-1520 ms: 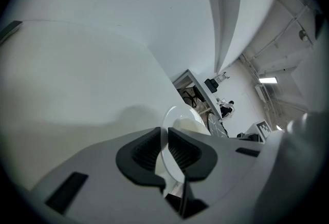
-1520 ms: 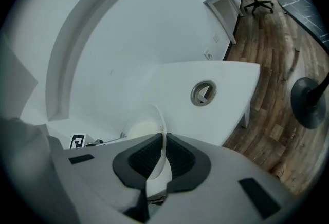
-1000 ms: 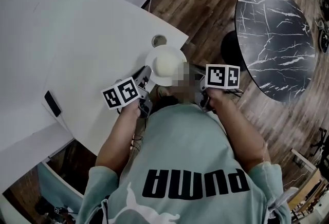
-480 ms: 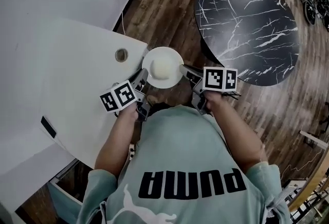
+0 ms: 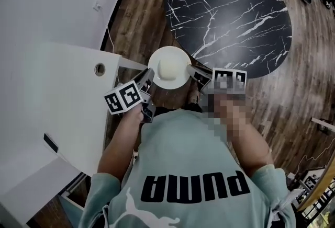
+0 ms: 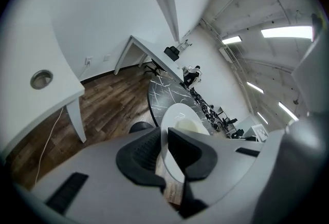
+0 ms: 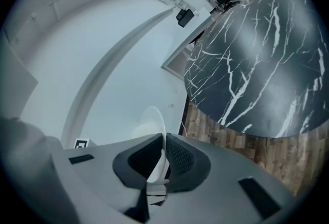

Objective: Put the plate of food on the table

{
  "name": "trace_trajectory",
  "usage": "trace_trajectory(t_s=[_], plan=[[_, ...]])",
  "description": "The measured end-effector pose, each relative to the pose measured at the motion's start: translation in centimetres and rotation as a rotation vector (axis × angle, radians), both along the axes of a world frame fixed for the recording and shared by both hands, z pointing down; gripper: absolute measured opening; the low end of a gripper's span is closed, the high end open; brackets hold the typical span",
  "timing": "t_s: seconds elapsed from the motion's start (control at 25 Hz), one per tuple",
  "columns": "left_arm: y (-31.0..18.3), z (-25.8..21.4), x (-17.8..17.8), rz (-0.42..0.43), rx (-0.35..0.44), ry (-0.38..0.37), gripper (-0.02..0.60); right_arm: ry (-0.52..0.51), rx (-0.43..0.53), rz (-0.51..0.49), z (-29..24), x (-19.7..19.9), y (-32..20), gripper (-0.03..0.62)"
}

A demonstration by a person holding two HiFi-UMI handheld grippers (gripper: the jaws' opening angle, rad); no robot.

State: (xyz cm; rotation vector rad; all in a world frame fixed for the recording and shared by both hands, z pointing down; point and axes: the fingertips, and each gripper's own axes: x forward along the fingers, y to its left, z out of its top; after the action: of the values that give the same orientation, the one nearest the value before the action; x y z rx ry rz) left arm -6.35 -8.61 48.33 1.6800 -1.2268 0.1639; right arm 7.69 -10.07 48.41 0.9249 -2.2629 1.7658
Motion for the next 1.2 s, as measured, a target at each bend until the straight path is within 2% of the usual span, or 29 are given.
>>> trace_trajectory(t_s=[0.4, 0.88, 1.2], plan=[[-2.1, -0.3, 10.2, 0.139, 0.009, -0.002, 0.048, -0.015, 0.009, 0.155, -0.1, 10.3, -0.4, 0.031], [-4.2, 0.1, 18.5, 0.368, 0.006, 0.0, 0.048, -0.001, -0.012, 0.388, 0.6, 18.4, 0.3, 0.031], [-6.3, 2.1, 24.0, 0.544, -0.046, 0.037, 0.048, 0.068, -0.072, 0.558, 2.0, 23.4, 0.0, 0.032]])
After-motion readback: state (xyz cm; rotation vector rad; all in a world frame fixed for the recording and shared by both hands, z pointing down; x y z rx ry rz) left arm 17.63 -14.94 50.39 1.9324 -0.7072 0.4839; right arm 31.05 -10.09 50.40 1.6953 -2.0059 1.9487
